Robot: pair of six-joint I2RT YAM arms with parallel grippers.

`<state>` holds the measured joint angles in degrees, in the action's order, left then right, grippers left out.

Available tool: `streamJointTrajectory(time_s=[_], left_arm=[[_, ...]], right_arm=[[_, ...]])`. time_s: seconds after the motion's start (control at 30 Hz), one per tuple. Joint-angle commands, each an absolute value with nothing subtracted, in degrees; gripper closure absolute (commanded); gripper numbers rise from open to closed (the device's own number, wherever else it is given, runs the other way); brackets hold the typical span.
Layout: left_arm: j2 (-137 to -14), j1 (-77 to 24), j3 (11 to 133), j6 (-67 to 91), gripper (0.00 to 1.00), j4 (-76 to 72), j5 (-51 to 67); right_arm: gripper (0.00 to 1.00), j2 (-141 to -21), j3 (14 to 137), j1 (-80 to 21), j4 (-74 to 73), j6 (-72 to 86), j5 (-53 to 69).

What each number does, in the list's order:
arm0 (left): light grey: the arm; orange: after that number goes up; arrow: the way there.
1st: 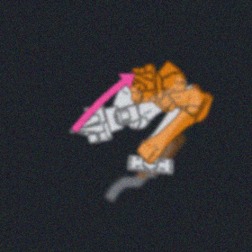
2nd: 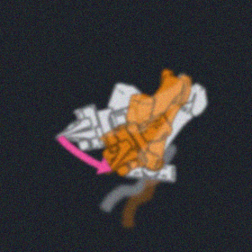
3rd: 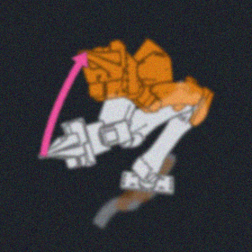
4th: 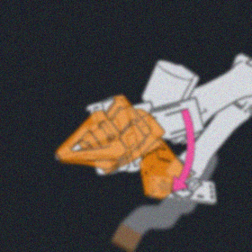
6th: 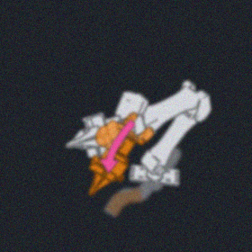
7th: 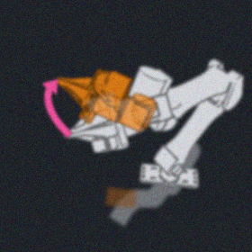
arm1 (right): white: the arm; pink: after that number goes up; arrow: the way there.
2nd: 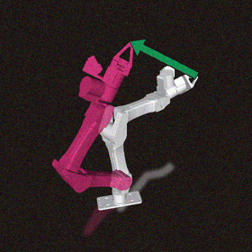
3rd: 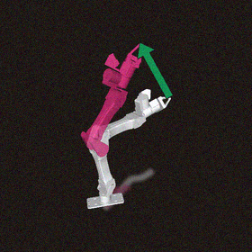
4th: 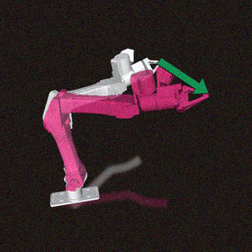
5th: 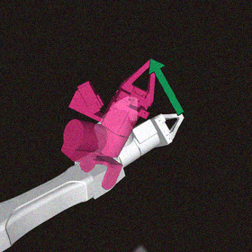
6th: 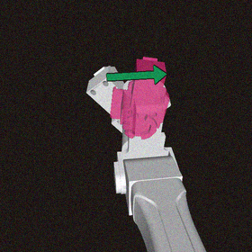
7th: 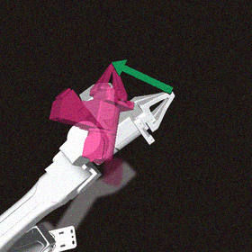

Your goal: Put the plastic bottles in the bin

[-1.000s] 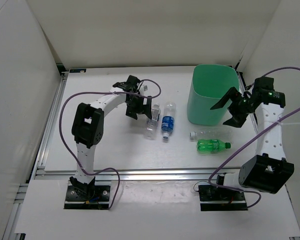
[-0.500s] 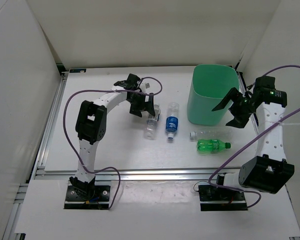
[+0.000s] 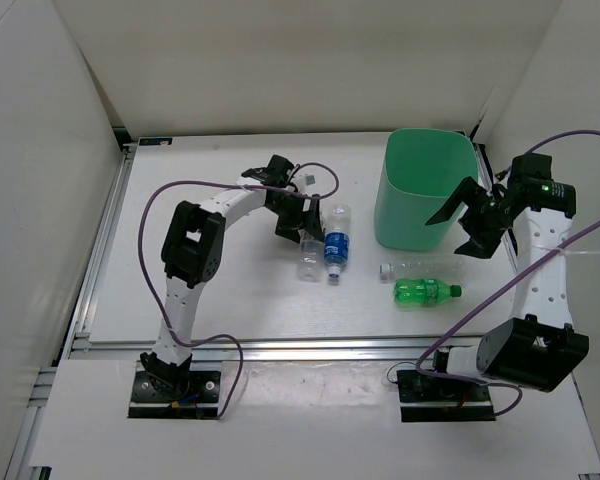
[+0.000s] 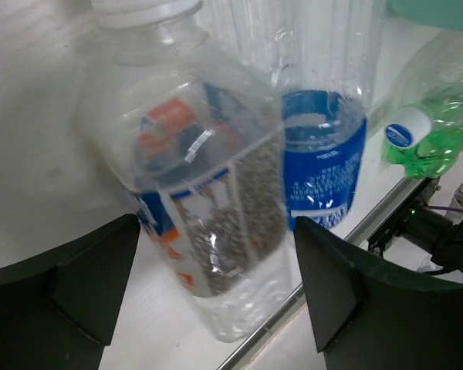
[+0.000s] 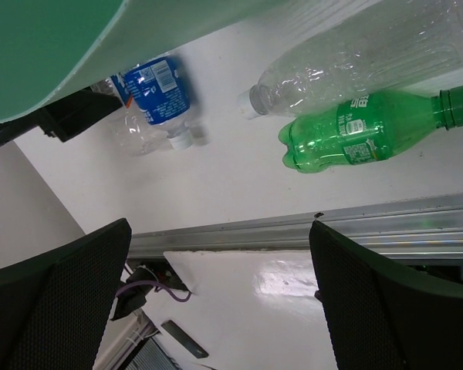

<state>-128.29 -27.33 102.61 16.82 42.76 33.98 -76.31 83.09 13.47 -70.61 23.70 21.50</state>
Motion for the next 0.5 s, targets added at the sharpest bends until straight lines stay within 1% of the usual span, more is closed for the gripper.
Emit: streamJointTrajectory(time_s=[0.0, 0.07, 0.1, 0.17, 0.23, 0.27, 0.33, 0.4, 0.43, 0.47], left_arm=[[-129.64, -28.39, 103.97, 16.70, 0.13, 42.01, 35.86], [-130.78, -28.39, 103.97, 16.70, 0.26, 42.01, 35.33], [-130.78, -28.39, 103.97, 17.31, 0.38, 42.01, 35.33], [-130.78, -28.39, 103.97, 17.31, 0.45, 42.01, 34.81], [-130.00, -28.39, 103.97, 18.62, 0.47, 42.01, 33.93], [-128.69, -27.78, 103.97, 18.63, 0.52, 42.01, 33.23], [-127.01, -26.56, 103.97, 20.56, 0.55, 42.01, 32.35], [-123.60, -25.14, 103.97, 23.01, 0.55, 42.01, 31.73], [-122.27, -23.66, 103.97, 23.98, 0.58, 42.01, 30.34], [-120.95, -22.86, 103.97, 24.95, 0.58, 42.01, 29.80]], right_arm=[[0.00, -74.88, 84.64, 13.36, -72.15, 22.50, 20.65], [0.00, -74.88, 84.64, 13.36, -72.16, 21.97, 20.65], [0.00, -74.27, 84.64, 13.36, -72.16, 21.97, 20.13], [0.00, -74.27, 84.64, 13.36, -72.16, 21.97, 20.13], [0.00, -74.27, 84.64, 13.36, -72.16, 21.97, 20.13], [0.00, -74.27, 84.12, 13.36, -72.16, 21.97, 20.13], [0.00, -74.27, 84.11, 13.36, -72.16, 21.97, 20.13], [0.00, -74.27, 84.11, 13.36, -71.64, 21.97, 20.13], [0.00, -74.27, 83.50, 13.36, -71.63, 21.97, 20.13], [0.00, -74.27, 83.50, 13.36, -71.63, 21.97, 20.13]])
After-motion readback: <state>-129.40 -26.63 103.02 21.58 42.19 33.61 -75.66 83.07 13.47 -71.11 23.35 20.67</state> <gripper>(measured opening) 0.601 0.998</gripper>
